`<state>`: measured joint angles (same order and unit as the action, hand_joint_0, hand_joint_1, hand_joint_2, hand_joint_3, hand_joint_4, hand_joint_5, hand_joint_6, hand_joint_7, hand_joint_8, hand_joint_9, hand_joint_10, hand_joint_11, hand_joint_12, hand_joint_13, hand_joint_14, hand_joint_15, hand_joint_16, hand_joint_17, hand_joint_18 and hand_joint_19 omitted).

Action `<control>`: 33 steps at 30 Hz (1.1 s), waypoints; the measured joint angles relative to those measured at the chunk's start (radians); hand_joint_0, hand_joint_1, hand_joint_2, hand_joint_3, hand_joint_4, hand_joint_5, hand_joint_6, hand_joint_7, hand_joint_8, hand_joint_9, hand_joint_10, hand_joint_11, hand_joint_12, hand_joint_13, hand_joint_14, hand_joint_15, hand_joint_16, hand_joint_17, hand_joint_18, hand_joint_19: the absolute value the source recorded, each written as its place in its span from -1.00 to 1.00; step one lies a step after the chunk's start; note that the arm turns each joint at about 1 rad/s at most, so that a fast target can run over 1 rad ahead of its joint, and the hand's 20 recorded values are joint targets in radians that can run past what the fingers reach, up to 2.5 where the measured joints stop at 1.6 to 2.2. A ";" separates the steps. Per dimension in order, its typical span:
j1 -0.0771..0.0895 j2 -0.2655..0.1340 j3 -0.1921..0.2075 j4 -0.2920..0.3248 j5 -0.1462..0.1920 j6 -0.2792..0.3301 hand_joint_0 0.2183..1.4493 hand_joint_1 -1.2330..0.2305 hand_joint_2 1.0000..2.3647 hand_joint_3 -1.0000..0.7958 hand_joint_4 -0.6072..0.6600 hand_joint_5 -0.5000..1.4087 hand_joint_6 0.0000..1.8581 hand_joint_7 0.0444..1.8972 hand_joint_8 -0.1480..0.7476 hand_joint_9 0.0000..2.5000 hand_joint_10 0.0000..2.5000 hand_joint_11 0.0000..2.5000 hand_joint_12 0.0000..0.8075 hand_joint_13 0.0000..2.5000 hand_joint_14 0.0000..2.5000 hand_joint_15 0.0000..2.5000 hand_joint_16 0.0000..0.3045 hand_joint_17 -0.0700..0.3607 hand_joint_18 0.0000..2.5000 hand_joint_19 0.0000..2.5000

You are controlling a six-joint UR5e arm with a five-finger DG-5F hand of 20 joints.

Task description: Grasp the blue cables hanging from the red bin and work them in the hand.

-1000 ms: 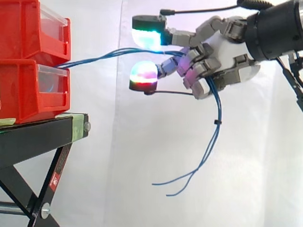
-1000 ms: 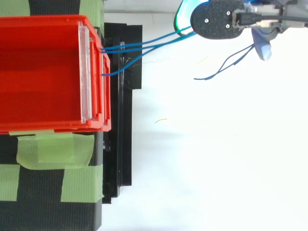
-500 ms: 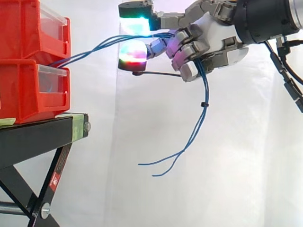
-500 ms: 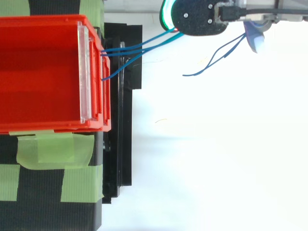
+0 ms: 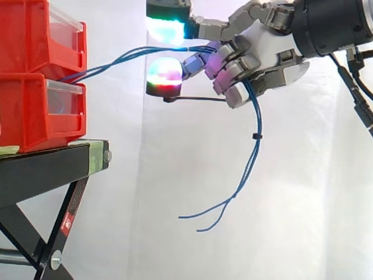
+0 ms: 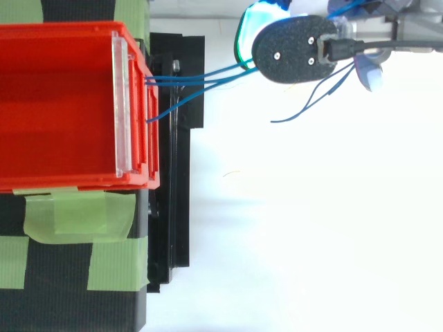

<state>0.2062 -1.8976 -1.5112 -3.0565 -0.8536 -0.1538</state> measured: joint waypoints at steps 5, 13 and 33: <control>0.000 0.000 0.000 -0.008 -0.009 0.000 0.11 -0.20 -0.98 -0.62 0.33 -0.26 -0.54 0.33 0.47 0.53 1.00 1.00 0.74 0.65 1.00 0.66 0.37 0.05 0.94 -0.39; 0.001 0.000 0.000 0.005 -0.009 -0.003 0.14 -0.23 -0.97 -0.49 0.32 -0.32 -0.40 0.27 0.47 0.53 1.00 1.00 0.74 0.65 1.00 0.66 0.37 0.05 0.94 -0.39; 0.028 0.000 0.000 0.003 -0.007 0.051 -0.08 -0.21 -0.99 -0.72 0.37 -0.32 -0.44 0.30 0.47 0.53 1.00 1.00 0.74 0.65 1.00 0.66 0.37 0.05 0.94 -0.39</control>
<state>0.2339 -1.8980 -1.5113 -3.0537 -0.8610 -0.1031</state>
